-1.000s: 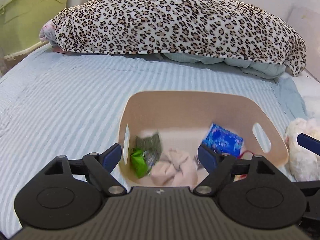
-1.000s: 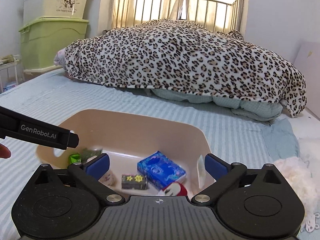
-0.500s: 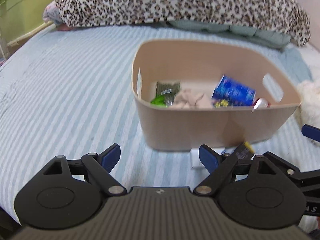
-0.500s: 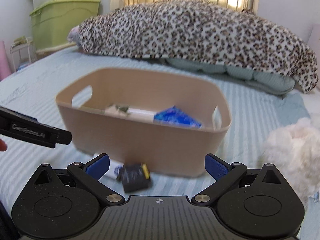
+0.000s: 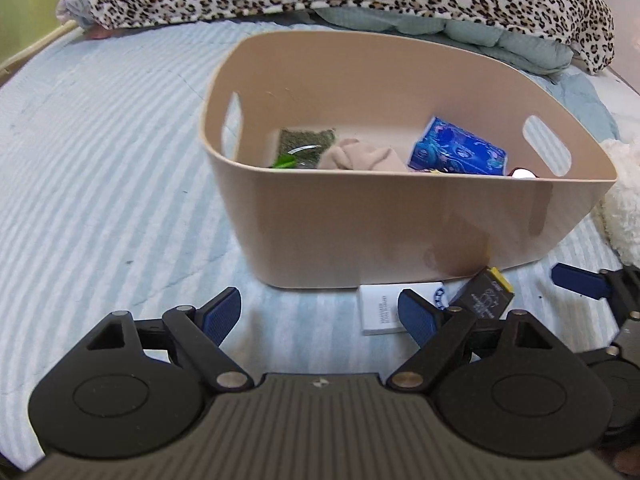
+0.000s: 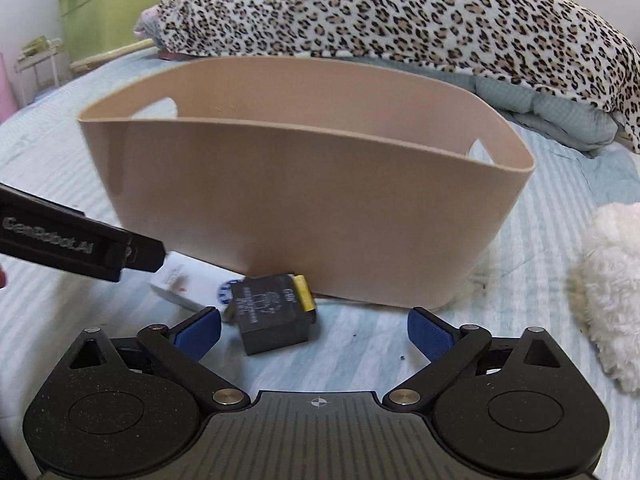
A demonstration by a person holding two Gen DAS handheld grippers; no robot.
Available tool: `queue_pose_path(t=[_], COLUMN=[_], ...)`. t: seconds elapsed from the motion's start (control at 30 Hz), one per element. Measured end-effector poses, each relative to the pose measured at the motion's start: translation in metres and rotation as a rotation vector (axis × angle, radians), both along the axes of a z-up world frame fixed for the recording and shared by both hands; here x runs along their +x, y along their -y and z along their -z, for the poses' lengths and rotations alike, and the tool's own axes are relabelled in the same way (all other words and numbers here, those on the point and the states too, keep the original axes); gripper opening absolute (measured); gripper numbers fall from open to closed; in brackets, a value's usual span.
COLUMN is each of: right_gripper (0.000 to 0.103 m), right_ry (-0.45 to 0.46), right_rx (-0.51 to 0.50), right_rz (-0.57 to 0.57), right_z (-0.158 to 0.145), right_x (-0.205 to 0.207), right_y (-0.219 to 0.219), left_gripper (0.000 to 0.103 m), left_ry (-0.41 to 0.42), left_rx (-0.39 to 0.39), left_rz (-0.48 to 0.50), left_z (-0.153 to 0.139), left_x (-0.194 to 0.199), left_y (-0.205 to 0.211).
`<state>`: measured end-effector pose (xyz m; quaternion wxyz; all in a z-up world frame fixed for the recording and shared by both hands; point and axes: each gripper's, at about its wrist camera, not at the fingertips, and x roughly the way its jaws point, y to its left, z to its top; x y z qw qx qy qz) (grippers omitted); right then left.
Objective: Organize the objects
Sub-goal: 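Grasp the black box with right tool while left tool grasps the white card box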
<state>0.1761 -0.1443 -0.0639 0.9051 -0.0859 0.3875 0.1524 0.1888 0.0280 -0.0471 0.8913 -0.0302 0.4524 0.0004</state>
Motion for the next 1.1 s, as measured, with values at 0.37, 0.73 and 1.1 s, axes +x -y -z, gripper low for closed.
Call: queue_pose_path(t=[0.37, 0.73, 1.1], right_gripper=[0.095, 0.056, 0.042], right_ry=[0.007, -0.003, 0.028], right_rx=[-0.021, 0.007, 0.044], right_rz=[0.095, 0.089, 0.081], right_z=[0.018, 0.025, -0.005], right_x=[0.014, 0.017, -0.007], right_y=[0.024, 0.034, 0.033], left_gripper=[0.086, 0.068, 0.062], left_ry=[-0.002, -0.052, 0.002], left_rx=[-0.096, 0.004, 0.002], left_rz=[0.035, 0.045, 0.106], left_z=[0.011, 0.033, 0.003], left_x=[0.012, 0.022, -0.009], left_y=[0.02, 0.038, 0.034])
